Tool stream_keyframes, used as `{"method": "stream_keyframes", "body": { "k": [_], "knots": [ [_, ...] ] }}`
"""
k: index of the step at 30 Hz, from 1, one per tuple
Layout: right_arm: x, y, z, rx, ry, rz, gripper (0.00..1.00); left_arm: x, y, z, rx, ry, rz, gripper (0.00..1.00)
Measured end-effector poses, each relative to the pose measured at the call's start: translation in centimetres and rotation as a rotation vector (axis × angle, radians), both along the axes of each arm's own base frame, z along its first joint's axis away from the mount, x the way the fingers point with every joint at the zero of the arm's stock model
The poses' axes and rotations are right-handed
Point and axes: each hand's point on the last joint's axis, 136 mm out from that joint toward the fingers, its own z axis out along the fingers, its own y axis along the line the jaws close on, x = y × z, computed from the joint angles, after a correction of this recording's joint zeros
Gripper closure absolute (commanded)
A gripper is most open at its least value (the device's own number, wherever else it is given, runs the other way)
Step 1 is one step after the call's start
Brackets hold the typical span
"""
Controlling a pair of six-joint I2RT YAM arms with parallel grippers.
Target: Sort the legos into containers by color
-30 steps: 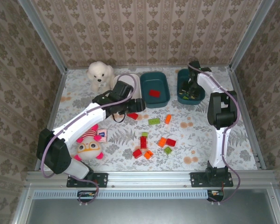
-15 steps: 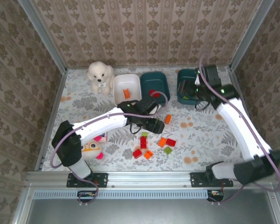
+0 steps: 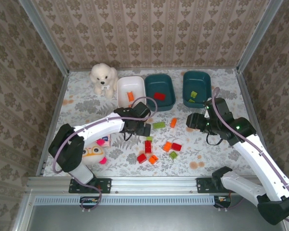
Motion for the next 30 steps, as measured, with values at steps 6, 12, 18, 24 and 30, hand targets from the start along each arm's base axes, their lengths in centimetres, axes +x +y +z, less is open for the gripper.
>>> {"method": "stream_keyframes", "body": {
  "k": [6, 12, 18, 24, 30],
  "knots": [
    [0.8, 0.6, 0.0, -0.008, 0.015, 0.023, 0.28, 3.3, -0.4, -1.6, -0.040, -0.037, 0.214, 0.01],
    [1.1, 1.1, -0.1, -0.006, 0.023, 0.052, 0.27, 5.6, -0.9, -2.5, -0.106, -0.068, 0.426, 0.06],
    [1.3, 1.6, -0.1, -0.002, 0.027, 0.088, 0.26, 7.3, -0.6, -3.0, -0.119, -0.099, 0.570, 0.12],
    [1.5, 1.5, 0.2, 0.012, 0.024, 0.096, 0.25, 8.7, -1.4, -2.9, -0.138, -0.123, 0.620, 0.17],
    [1.6, 1.1, 0.2, 0.023, 0.026, 0.095, 0.25, 9.2, -1.3, -3.6, -0.106, -0.109, 0.655, 0.27]
  ]
}}
